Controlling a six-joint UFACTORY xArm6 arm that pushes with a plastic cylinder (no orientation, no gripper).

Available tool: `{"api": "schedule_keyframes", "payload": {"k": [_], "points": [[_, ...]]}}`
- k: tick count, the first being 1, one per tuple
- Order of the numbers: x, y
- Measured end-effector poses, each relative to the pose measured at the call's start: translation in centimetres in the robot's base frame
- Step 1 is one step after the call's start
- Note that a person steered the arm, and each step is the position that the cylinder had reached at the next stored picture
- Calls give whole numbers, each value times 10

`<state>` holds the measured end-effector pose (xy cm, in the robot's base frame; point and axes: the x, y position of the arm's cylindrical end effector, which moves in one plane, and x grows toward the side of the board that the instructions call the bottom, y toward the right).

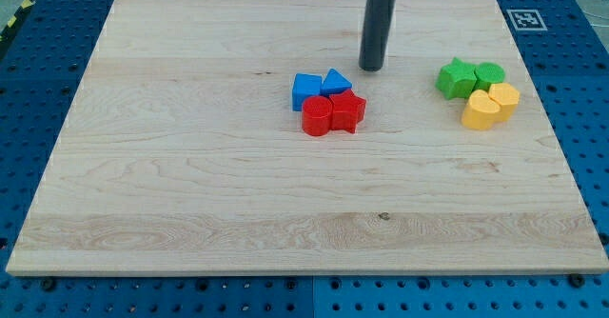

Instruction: Move the yellow heart slightly downwards of the board

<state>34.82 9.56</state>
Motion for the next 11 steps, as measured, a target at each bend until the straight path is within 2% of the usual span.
{"api": "schedule_keyframes", "payload": {"k": [3, 6, 10, 11], "points": [[37, 33], [69, 94], [138, 103], [148, 137]]}}
